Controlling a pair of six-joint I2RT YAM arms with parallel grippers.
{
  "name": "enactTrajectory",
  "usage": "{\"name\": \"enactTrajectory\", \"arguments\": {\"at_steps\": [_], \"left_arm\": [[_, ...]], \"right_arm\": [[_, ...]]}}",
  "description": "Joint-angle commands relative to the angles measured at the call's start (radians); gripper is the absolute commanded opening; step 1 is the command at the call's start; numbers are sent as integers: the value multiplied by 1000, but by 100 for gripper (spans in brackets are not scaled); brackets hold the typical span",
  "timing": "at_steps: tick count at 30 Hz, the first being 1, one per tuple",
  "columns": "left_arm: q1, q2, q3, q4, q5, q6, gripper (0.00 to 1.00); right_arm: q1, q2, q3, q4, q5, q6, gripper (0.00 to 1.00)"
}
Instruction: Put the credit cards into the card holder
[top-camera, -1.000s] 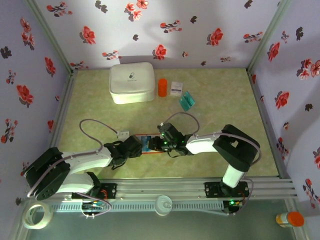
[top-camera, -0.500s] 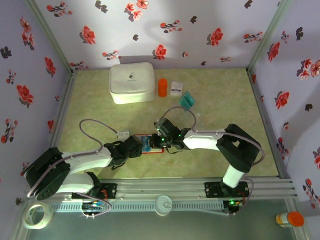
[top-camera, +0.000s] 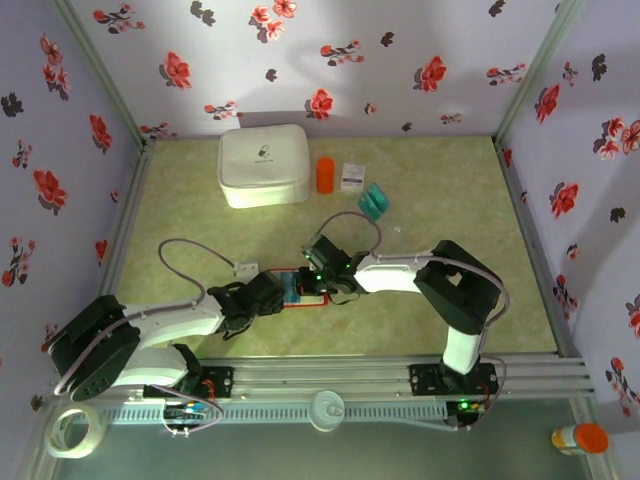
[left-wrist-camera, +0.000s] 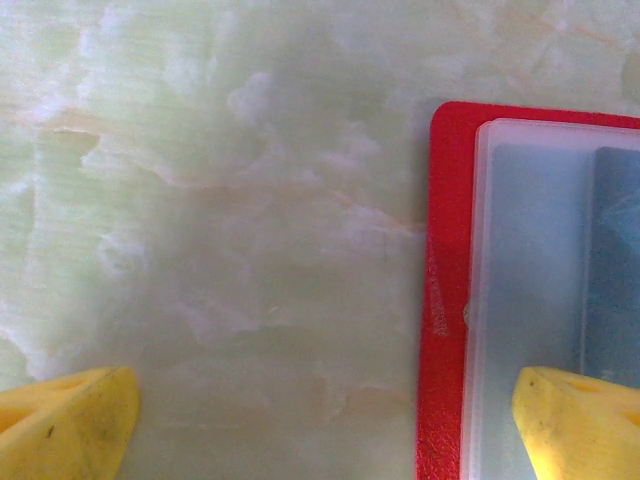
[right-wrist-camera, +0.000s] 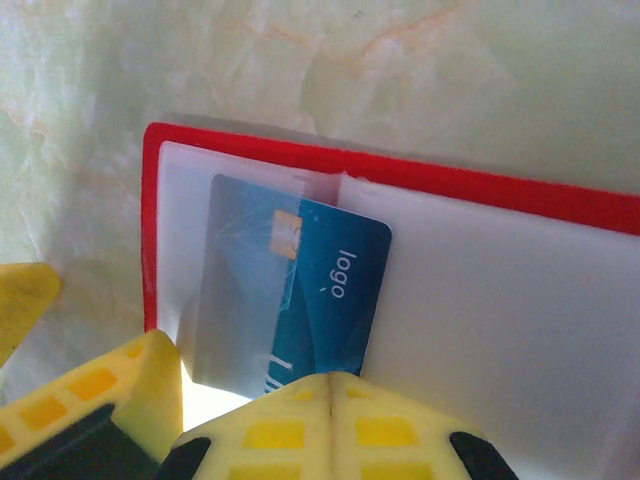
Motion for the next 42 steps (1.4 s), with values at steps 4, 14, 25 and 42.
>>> {"name": "enactTrajectory", "arguments": {"at_steps": [4,14,25,42], "left_arm": [[11,-46,-15,-53,-6,-15,97],[116,-129,-10,-155,2,-30,97],[133,-59,-39,-97,48,-15,97],[133,-20,-50,-41,76,9,97]], "right_arm": [[22,60,46,-14,-13,2,3],[26,64,37,1,-13,18,2],[33,68,53,4,-24,34,2],[57,67,116,-24,-25,40,3]]}}
